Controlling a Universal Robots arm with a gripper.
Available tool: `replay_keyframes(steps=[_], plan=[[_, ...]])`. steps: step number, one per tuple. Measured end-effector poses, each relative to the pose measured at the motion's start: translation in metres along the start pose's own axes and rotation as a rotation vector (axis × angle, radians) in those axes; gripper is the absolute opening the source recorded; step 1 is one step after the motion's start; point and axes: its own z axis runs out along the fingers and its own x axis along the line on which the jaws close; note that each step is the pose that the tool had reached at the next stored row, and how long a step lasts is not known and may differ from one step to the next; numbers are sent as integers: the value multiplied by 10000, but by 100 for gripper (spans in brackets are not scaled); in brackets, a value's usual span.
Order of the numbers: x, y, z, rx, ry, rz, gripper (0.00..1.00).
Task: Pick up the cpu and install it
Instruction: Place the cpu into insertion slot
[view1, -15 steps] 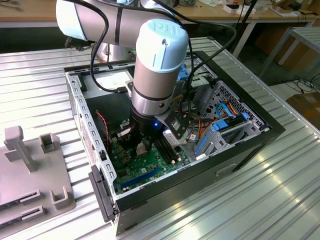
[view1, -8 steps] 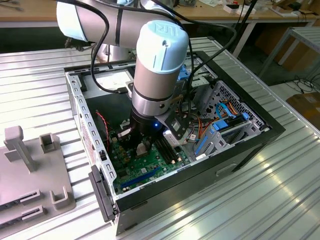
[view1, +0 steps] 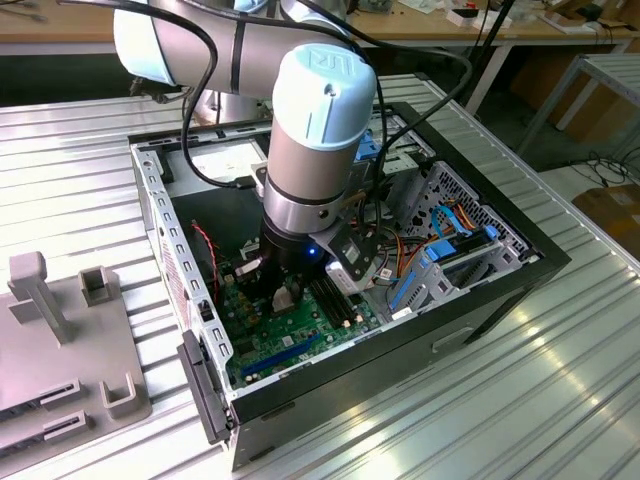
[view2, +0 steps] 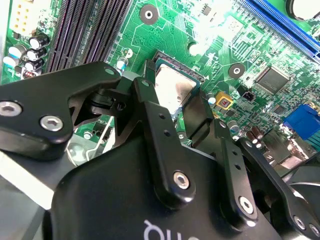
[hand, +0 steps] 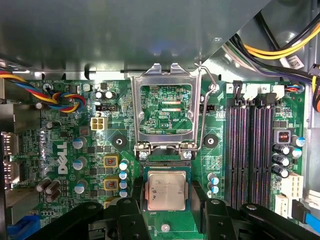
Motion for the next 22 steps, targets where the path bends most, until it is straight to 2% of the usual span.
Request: replay_keyframes(steps=[9, 22], plan=[[0, -6, 22, -24, 0, 1, 47], [0, -7, 16, -27, -2, 0, 47]])
